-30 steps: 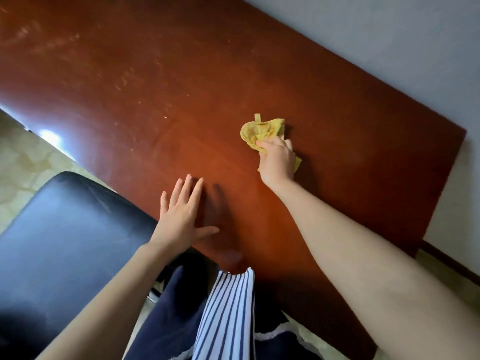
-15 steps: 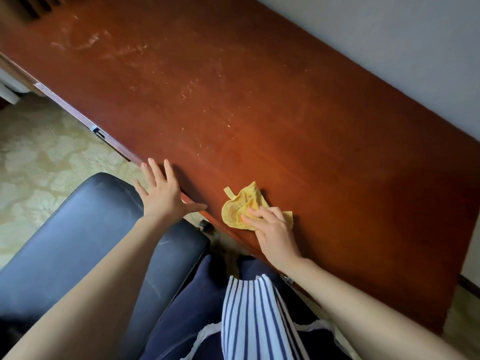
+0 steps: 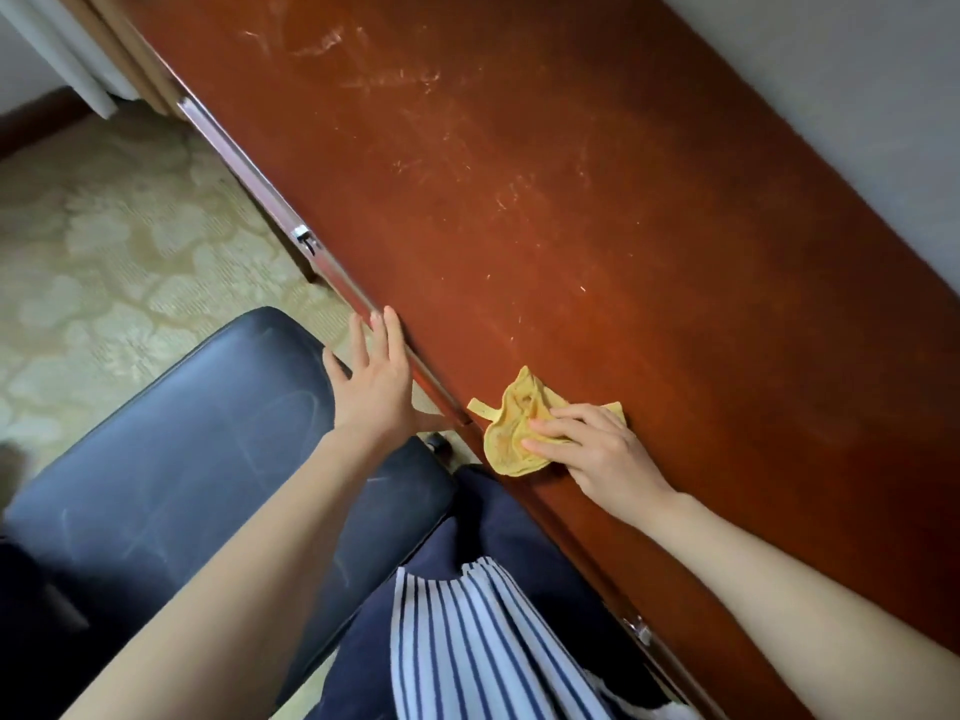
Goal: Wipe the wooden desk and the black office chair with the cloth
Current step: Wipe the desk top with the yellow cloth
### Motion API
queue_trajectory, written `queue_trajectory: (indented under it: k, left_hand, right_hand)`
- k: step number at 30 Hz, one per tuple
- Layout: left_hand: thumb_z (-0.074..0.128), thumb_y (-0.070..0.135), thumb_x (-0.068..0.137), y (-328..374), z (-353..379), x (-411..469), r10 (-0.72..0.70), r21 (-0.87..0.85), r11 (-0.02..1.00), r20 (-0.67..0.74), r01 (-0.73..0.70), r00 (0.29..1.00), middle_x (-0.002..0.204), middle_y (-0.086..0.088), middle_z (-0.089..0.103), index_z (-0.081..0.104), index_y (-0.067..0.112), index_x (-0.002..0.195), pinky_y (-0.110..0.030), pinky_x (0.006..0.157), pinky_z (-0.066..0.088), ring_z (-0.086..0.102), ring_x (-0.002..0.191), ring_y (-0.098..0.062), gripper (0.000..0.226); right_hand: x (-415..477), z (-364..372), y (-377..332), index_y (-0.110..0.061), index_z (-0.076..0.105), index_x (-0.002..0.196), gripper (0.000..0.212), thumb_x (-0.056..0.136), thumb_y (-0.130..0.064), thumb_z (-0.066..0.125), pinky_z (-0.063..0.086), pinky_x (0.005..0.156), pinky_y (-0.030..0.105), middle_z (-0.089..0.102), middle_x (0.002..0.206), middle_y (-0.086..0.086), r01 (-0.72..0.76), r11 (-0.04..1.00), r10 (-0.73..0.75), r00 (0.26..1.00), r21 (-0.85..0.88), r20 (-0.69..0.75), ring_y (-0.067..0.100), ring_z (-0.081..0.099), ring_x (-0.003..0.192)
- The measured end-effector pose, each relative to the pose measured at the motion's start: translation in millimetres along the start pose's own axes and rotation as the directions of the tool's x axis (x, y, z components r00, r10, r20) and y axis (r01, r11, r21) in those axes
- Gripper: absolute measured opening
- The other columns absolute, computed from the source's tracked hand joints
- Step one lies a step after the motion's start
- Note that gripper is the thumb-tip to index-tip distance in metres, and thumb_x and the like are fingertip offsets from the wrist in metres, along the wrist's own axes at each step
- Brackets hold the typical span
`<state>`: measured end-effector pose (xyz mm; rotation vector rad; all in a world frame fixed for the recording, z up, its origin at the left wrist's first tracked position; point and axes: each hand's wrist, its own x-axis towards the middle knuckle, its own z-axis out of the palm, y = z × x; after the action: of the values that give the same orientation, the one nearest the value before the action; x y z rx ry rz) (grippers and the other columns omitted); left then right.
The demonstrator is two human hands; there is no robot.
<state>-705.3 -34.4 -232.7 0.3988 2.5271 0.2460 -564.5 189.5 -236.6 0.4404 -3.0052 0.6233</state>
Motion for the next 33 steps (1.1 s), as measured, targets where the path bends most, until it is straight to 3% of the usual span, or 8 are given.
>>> queue_trajectory:
  k: [3,7,12,17,20,24,28,33]
  left_hand:
    - [0.076,0.036,0.076,-8,-1,1,0.013,-0.018,1.000,0.028,-0.013,1.000,0.159,-0.007,-0.015,-0.023,0.009,0.147,-0.057,0.115,0.007,-0.018,0.145,-0.031,0.124]
    - [0.060,0.001,0.083,-14,-2,2,0.042,-0.123,0.992,0.061,-0.034,0.997,0.159,-0.004,-0.017,-0.026,0.015,0.146,-0.053,0.117,0.007,-0.021,0.144,-0.028,0.108]
    - [0.059,-0.010,0.075,-23,2,3,0.071,-0.268,0.962,0.039,-0.058,0.997,0.159,0.002,-0.018,-0.034,0.029,0.132,-0.053,0.115,0.019,-0.021,0.144,-0.024,0.116]
    - [0.058,0.002,0.085,-20,-5,5,0.016,-0.208,0.978,0.073,0.000,0.997,0.159,0.000,-0.017,-0.025,0.019,0.146,-0.053,0.117,0.004,-0.015,0.146,-0.025,0.105]
    - [0.061,0.017,0.088,-17,-8,7,0.015,-0.208,0.978,0.079,0.002,0.997,0.160,-0.003,-0.012,-0.020,0.015,0.149,-0.052,0.117,0.005,-0.009,0.147,-0.024,0.102]
    - [0.066,0.029,0.083,-15,-6,11,0.033,-0.287,0.958,0.046,-0.018,0.998,0.161,-0.004,-0.006,-0.016,0.014,0.149,-0.056,0.114,0.014,-0.002,0.147,-0.023,0.107]
    - [0.071,0.038,0.080,-8,-3,13,0.018,-0.351,0.936,0.054,0.002,0.998,0.160,-0.009,-0.011,-0.020,0.011,0.148,-0.054,0.116,0.015,-0.004,0.147,-0.026,0.117]
    - [0.076,0.038,0.077,-5,3,14,0.018,-0.435,0.900,0.045,0.004,0.999,0.158,-0.012,-0.017,-0.024,0.007,0.146,-0.050,0.118,0.013,-0.006,0.147,-0.029,0.126]
  right_hand:
    - [48,7,13,-0.019,0.074,0.103,0.035,0.077,0.000,0.061,0.047,0.086,0.036,0.070,0.109,-0.001,0.134,0.990,-0.135,0.991,0.046,0.016,0.017,0.052,0.105]
    - [104,15,20,-0.018,0.075,0.103,0.039,0.072,0.006,0.071,0.048,0.084,0.039,0.070,0.108,0.002,0.264,0.957,-0.269,0.963,0.118,0.023,0.018,0.050,0.103]
    - [156,25,12,-0.022,0.075,0.101,0.029,0.079,-0.004,0.068,0.041,0.078,0.034,0.070,0.108,-0.002,0.194,0.970,-0.201,0.979,0.148,0.034,0.021,0.054,0.097]
    - [151,33,-11,-0.023,0.075,0.101,0.031,0.080,-0.003,0.065,0.033,0.077,0.031,0.070,0.110,-0.003,-0.015,0.984,0.022,0.999,0.178,-0.037,0.022,0.053,0.094]
    - [128,33,-16,-0.022,0.075,0.103,0.035,0.079,0.001,0.066,0.032,0.074,0.032,0.069,0.110,-0.001,-0.049,0.982,0.060,0.997,0.182,-0.053,0.023,0.053,0.091]
    - [82,28,-8,-0.022,0.075,0.103,0.035,0.078,-0.001,0.061,0.035,0.074,0.032,0.069,0.110,-0.003,-0.025,0.983,0.040,0.996,0.182,-0.075,0.016,0.045,0.091]
    - [19,20,-4,-0.022,0.074,0.106,0.037,0.082,-0.008,0.049,0.036,0.081,0.030,0.067,0.114,-0.005,0.015,0.994,-0.009,0.998,0.110,-0.056,0.018,0.052,0.098]
    - [-32,3,15,-0.020,0.069,0.116,0.044,0.081,0.002,0.053,0.033,0.096,0.031,0.063,0.123,-0.001,0.283,0.959,-0.281,0.955,-0.017,0.098,0.022,0.050,0.110]
